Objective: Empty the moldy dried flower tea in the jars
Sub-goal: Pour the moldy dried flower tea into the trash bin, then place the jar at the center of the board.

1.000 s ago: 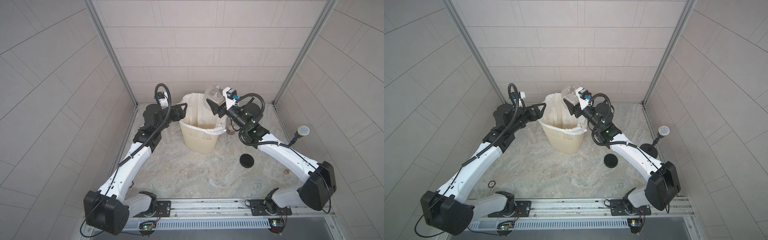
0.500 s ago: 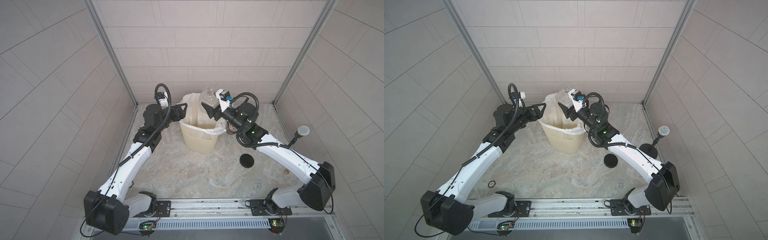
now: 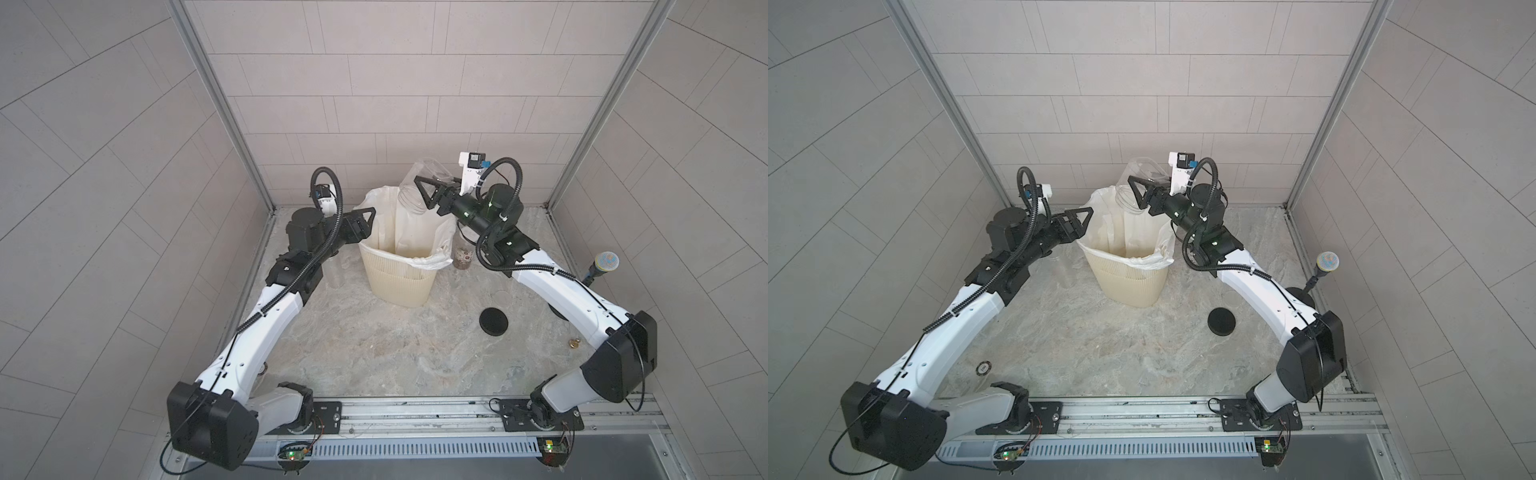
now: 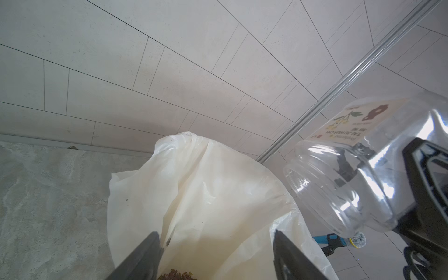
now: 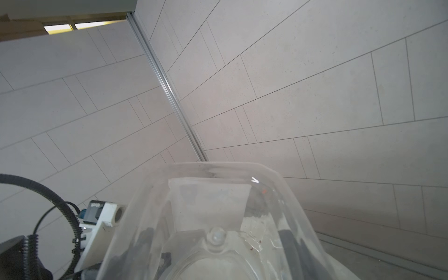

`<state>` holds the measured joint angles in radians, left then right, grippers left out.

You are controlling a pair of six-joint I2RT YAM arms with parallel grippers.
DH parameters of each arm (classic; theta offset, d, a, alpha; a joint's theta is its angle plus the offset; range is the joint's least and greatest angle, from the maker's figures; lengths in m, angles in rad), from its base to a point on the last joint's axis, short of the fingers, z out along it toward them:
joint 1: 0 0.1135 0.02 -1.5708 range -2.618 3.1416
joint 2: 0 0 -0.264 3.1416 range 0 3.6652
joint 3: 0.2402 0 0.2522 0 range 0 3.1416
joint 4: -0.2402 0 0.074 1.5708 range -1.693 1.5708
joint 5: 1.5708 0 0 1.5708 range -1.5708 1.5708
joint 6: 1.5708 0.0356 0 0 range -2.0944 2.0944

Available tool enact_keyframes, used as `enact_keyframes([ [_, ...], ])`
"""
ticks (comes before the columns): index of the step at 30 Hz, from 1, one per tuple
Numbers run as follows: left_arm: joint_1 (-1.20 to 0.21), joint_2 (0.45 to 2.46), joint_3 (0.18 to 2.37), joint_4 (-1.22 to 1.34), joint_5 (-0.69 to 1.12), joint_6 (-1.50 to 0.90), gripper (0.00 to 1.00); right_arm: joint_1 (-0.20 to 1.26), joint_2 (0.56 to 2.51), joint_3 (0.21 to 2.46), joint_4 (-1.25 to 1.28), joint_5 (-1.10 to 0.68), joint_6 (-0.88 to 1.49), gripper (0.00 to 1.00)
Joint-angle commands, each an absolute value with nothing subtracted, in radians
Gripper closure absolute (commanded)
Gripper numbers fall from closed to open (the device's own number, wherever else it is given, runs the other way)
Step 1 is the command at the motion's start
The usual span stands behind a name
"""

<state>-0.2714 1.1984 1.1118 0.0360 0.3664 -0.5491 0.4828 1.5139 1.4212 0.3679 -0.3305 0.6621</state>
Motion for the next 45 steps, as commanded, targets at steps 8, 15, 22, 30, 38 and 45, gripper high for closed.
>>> enact_keyframes([
  [8,-0.291,1.168,1.208,-0.05,0.383,-0.519,0.25,0.504,1.485,1.463,0.161,-0.222,0.68,0.48],
  [15,-0.358,1.189,1.26,-0.018,0.46,-0.593,0.27,0.478,1.494,1.466,0.147,-0.198,0.868,0.47],
  [22,-0.457,1.215,1.271,0.08,0.459,-0.663,0.27,0.464,1.506,1.41,0.275,-0.183,1.099,0.47],
  [30,-0.513,1.268,1.285,0.11,0.444,-0.657,0.27,0.461,1.537,1.395,0.358,-0.206,1.215,0.47],
  [38,-0.52,1.321,1.264,0.246,0.463,-0.707,0.36,0.448,1.554,1.39,0.435,-0.243,1.27,0.48],
  [45,-0.52,1.376,1.284,0.288,0.475,-0.712,0.46,0.444,1.567,1.393,0.478,-0.271,1.318,0.49],
])
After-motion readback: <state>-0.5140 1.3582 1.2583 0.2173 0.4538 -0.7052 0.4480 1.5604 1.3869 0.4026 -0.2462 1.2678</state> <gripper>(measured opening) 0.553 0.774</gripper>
